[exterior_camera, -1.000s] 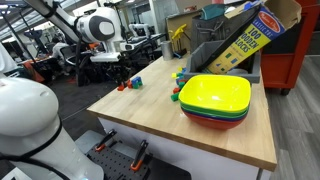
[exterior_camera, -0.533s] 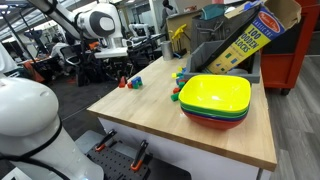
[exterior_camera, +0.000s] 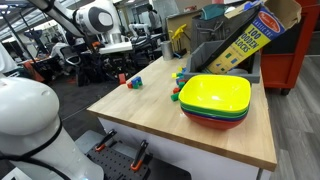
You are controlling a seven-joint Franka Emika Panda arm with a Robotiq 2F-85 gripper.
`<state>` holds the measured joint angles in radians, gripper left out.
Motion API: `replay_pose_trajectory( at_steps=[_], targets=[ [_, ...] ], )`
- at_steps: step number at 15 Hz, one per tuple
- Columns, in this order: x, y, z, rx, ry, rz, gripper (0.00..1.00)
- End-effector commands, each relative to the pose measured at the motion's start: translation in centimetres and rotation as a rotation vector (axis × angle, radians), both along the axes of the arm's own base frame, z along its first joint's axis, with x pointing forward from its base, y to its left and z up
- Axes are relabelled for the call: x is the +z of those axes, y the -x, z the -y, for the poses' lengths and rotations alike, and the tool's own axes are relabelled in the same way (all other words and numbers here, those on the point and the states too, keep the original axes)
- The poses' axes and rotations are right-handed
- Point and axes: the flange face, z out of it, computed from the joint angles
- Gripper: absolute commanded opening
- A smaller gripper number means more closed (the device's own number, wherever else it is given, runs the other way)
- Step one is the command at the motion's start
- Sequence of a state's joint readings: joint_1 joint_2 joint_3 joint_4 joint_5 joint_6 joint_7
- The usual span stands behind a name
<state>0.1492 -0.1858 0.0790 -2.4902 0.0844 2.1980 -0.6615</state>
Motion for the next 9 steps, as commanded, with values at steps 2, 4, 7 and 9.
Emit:
replay_pose_trajectory(
  at_steps=[2,4,7,9],
  targets=[
    [0.2,-0.7,-1.4,0.114,0.036,0.01,0.08],
    [-0.3,-0.7,-2.2,0.155,0.058,0.011,0.08],
    [-1.5,-0.8,-3.4,0.229,0.1,-0.001,0.08],
    [-2.1,-0.7,-4.1,0.273,0.113,-0.005,0.08]
  ],
)
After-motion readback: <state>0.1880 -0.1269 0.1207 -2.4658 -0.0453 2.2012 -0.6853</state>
